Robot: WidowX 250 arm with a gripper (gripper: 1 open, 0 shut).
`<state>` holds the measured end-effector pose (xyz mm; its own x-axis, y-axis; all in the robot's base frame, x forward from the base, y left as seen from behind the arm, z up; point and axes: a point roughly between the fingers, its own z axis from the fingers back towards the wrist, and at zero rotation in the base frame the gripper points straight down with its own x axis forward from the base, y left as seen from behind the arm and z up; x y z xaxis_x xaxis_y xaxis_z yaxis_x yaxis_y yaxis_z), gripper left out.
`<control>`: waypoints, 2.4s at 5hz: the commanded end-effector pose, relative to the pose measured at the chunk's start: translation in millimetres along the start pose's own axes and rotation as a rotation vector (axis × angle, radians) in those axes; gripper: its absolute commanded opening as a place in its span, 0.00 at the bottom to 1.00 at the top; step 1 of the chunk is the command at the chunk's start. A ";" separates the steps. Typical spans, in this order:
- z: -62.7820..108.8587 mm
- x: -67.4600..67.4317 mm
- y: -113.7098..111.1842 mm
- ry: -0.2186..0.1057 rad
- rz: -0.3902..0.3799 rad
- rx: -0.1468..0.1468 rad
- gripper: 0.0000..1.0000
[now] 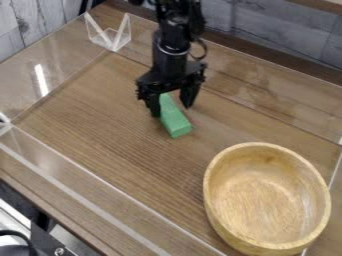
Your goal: Put green object into wooden bowl
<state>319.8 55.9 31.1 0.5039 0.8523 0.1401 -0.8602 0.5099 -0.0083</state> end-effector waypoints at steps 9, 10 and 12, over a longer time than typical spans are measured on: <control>-6.9 17.2 4.3 0.068 0.205 0.054 1.00; -4.1 7.9 5.0 0.071 0.211 0.062 1.00; 1.6 -8.2 6.9 0.075 0.224 0.079 1.00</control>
<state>306.9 53.7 20.6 0.2948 0.9541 0.0528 -0.9541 0.2908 0.0723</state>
